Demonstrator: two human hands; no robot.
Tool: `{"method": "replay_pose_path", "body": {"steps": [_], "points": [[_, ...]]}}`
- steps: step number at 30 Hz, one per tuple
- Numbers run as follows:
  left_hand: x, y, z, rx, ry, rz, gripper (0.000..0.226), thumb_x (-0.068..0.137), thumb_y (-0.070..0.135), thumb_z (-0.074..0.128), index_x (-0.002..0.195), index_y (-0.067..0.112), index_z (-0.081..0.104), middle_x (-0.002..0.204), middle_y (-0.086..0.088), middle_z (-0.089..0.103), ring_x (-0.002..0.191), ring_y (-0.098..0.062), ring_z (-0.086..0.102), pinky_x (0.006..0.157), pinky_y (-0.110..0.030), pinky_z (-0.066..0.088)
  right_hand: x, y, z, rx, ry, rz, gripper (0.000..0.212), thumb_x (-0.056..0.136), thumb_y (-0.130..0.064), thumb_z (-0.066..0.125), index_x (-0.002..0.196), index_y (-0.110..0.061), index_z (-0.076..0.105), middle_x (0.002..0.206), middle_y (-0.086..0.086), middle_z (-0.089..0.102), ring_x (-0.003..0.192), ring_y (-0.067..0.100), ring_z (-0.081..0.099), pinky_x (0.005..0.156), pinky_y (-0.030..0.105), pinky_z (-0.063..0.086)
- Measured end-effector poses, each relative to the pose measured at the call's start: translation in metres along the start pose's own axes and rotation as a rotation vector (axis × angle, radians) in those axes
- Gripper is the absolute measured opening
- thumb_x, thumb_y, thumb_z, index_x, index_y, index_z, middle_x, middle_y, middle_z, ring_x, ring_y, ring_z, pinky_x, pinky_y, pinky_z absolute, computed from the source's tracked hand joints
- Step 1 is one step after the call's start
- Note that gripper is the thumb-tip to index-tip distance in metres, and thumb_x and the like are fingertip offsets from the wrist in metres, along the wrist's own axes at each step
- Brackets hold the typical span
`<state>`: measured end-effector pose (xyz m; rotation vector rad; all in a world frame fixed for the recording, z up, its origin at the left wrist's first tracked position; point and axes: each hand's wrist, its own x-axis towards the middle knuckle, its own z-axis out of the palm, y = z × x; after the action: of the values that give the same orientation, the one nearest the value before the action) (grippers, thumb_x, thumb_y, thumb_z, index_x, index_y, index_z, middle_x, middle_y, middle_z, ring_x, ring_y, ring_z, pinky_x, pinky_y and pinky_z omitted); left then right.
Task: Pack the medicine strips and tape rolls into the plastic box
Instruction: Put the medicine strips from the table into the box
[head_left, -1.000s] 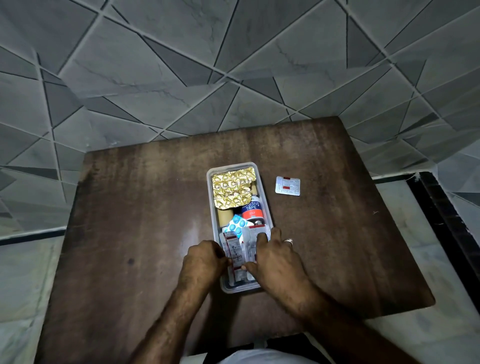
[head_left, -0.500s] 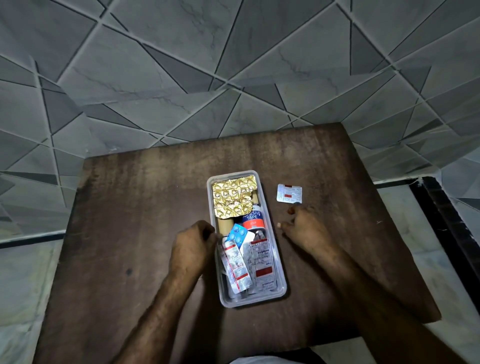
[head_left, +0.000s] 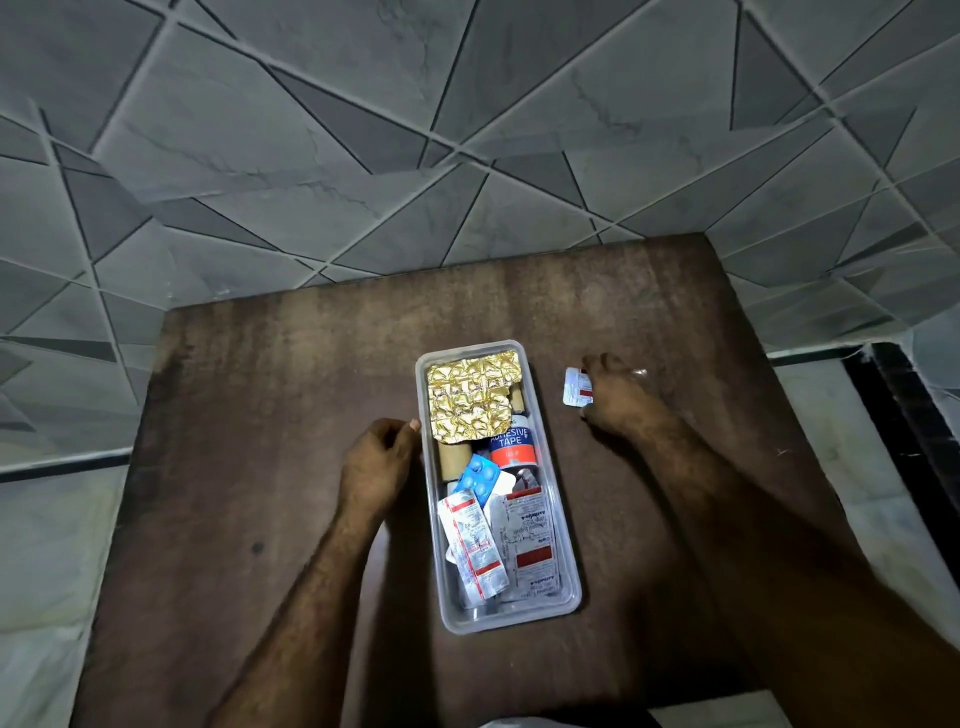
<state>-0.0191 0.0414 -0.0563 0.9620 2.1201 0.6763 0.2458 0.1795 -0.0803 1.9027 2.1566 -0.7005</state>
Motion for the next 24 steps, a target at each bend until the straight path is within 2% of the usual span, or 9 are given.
{"method": "replay_pose_path", "body": {"steps": [3, 8, 14, 18, 21, 24], "points": [[-0.001, -0.005, 0.003, -0.124, -0.032, -0.057, 0.030, 0.092, 0.046, 0.055, 0.093, 0.019, 0.068, 0.081, 0.000, 0.072, 0.077, -0.018, 0.069, 0.074, -0.040, 0.059, 0.009, 0.004, 0.002, -0.039, -0.028, -0.030, 0.069, 0.072, -0.019, 0.069, 0.135, -0.018, 0.041, 0.136, 0.012, 0.045, 0.119, 0.041, 0.051, 0.099, 0.050, 0.046], [-0.005, 0.001, 0.008, -0.354, -0.033, -0.135, 0.029, 0.092, 0.038, 0.059, 0.085, 0.012, 0.068, 0.065, 0.001, 0.064, 0.065, -0.017, 0.062, 0.064, -0.033, 0.056, 0.010, 0.005, 0.001, -0.115, 0.044, -0.110, 0.054, 0.072, -0.015, 0.069, 0.123, -0.012, 0.054, 0.123, 0.015, 0.057, 0.108, 0.037, 0.058, 0.091, 0.045, 0.049], [-0.007, 0.005, 0.008, -0.379, -0.067, -0.136, 0.017, 0.090, 0.031, 0.064, 0.094, 0.015, 0.068, 0.087, -0.002, 0.073, 0.081, -0.017, 0.069, 0.067, -0.031, 0.057, 0.004, 0.003, 0.002, -0.155, 0.066, -0.094, 0.057, 0.071, -0.025, 0.067, 0.124, -0.011, 0.050, 0.120, 0.017, 0.056, 0.107, 0.039, 0.057, 0.090, 0.043, 0.049], [-0.005, 0.002, 0.008, -0.371, -0.070, -0.150, 0.016, 0.090, 0.031, 0.065, 0.095, 0.016, 0.069, 0.091, -0.003, 0.074, 0.084, -0.018, 0.070, 0.069, -0.033, 0.059, -0.005, 0.002, -0.001, 0.035, 0.088, -0.008, 0.056, 0.066, -0.036, 0.070, 0.114, -0.012, 0.053, 0.115, 0.016, 0.062, 0.106, 0.035, 0.059, 0.091, 0.040, 0.048], [-0.007, 0.002, 0.009, -0.365, -0.074, -0.146, 0.017, 0.090, 0.031, 0.064, 0.096, 0.016, 0.068, 0.092, -0.003, 0.073, 0.085, -0.018, 0.070, 0.072, -0.035, 0.060, -0.018, -0.007, -0.009, 0.227, 0.155, 0.026, 0.063, 0.067, -0.042, 0.074, 0.121, -0.013, 0.055, 0.120, 0.014, 0.061, 0.110, 0.031, 0.058, 0.094, 0.039, 0.049], [-0.009, 0.002, 0.010, -0.363, -0.066, -0.135, 0.017, 0.091, 0.030, 0.063, 0.096, 0.015, 0.068, 0.088, -0.002, 0.072, 0.080, -0.015, 0.068, 0.063, -0.029, 0.055, -0.037, -0.026, -0.017, 0.340, 0.211, -0.002, 0.067, 0.070, -0.050, 0.071, 0.127, -0.019, 0.052, 0.126, 0.009, 0.059, 0.113, 0.027, 0.057, 0.096, 0.043, 0.049]]}}
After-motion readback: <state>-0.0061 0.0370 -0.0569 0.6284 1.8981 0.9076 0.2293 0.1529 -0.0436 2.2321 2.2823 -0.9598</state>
